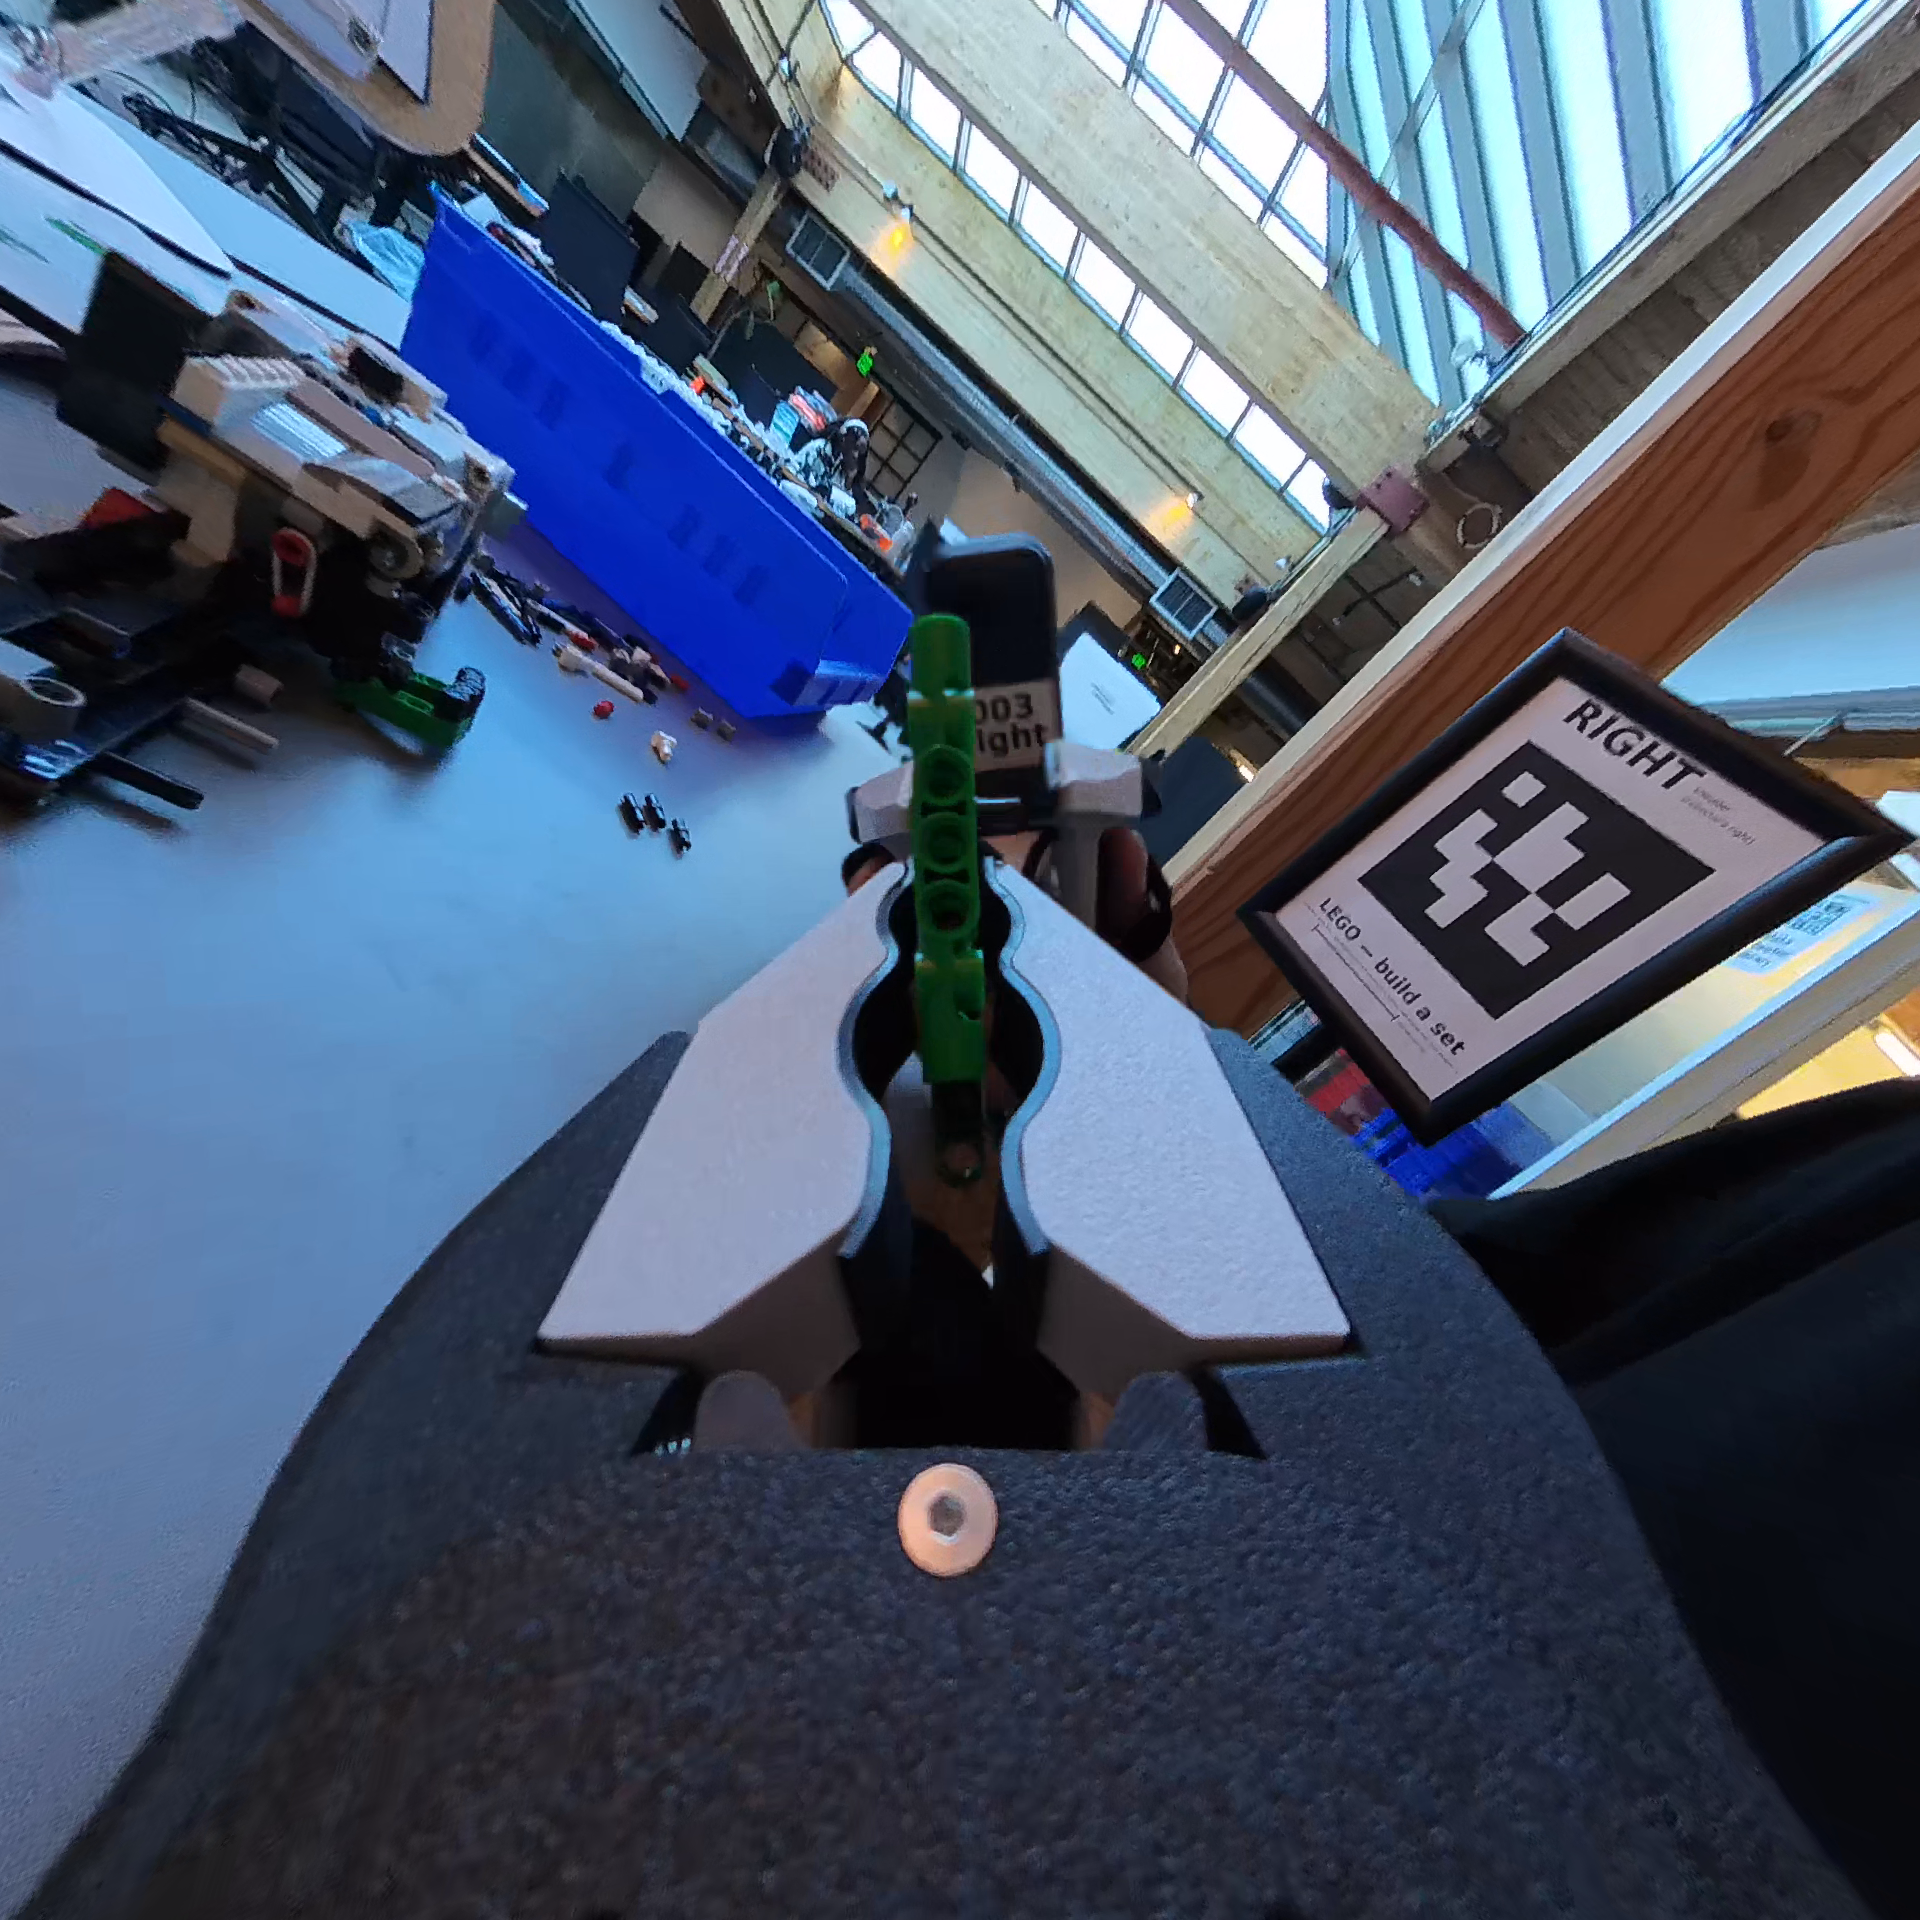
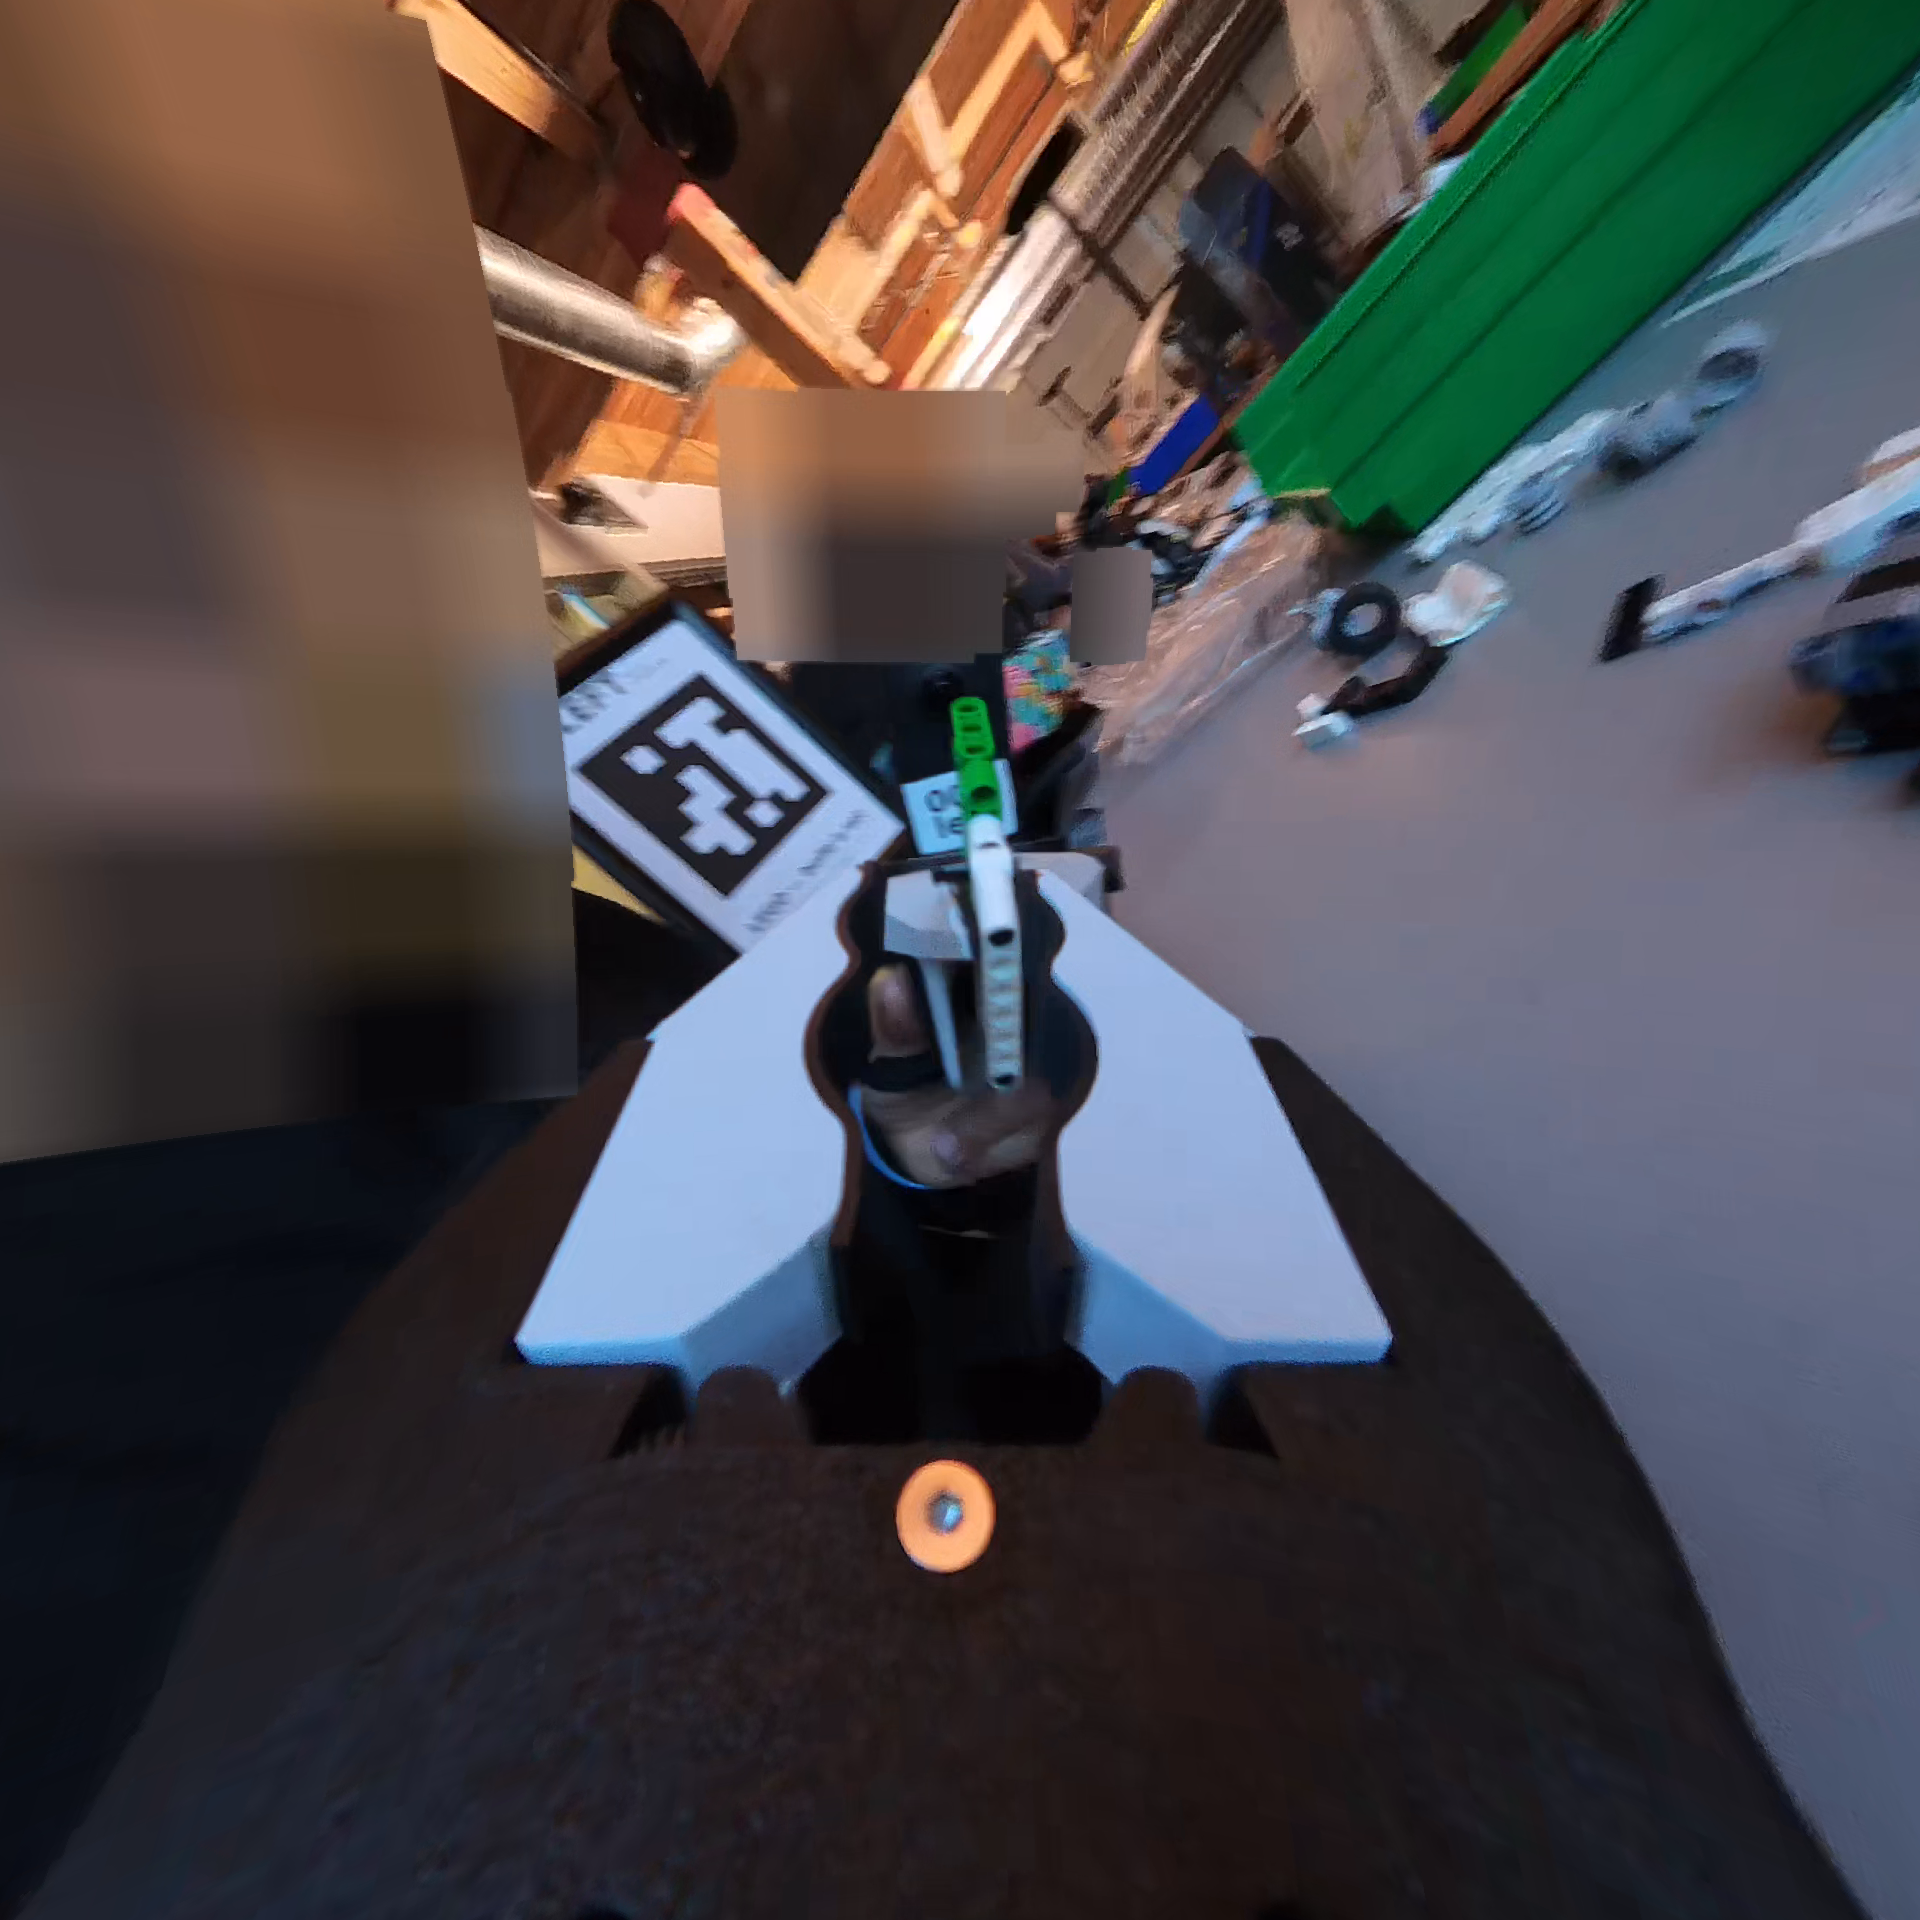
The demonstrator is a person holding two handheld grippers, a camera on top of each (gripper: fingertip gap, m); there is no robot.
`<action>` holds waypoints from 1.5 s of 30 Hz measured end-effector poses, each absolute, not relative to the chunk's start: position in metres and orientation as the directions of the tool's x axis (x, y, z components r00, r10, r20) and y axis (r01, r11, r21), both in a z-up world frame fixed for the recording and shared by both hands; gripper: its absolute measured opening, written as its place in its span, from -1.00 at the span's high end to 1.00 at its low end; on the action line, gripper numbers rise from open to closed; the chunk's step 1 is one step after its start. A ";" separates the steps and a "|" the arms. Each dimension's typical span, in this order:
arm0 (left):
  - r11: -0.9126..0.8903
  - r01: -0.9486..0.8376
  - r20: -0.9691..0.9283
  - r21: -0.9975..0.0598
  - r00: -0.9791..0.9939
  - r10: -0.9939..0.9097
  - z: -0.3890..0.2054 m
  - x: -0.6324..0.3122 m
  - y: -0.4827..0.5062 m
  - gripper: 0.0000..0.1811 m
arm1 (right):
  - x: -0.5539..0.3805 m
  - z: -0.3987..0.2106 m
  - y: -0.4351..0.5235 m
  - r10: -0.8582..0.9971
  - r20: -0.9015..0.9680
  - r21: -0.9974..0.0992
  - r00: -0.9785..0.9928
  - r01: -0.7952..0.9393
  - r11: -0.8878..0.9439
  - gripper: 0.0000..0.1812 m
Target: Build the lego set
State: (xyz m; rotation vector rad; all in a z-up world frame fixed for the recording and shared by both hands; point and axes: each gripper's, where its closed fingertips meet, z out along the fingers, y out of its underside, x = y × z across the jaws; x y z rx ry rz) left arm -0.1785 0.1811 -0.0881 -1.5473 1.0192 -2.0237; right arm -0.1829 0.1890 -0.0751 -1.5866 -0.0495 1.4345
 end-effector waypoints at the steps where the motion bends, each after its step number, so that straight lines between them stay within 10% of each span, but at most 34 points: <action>1: -0.672 -0.103 0.665 -0.733 -0.313 -0.678 -0.086 -0.179 0.185 0.93 | -0.179 -0.079 0.190 0.576 -0.723 -0.682 0.381 -0.528 -0.506 0.75; 33: -0.726 -0.374 0.812 -0.577 -0.357 -0.461 -0.088 -0.163 0.225 0.95 | -0.133 -0.084 0.207 0.520 -0.703 -0.711 0.485 -0.494 -0.500 0.92; 45: -0.865 -0.292 0.905 -0.409 -0.249 -0.344 -0.068 -0.106 0.300 0.94 | 0.018 -0.061 0.253 0.070 0.020 -0.986 0.997 0.031 -0.161 0.77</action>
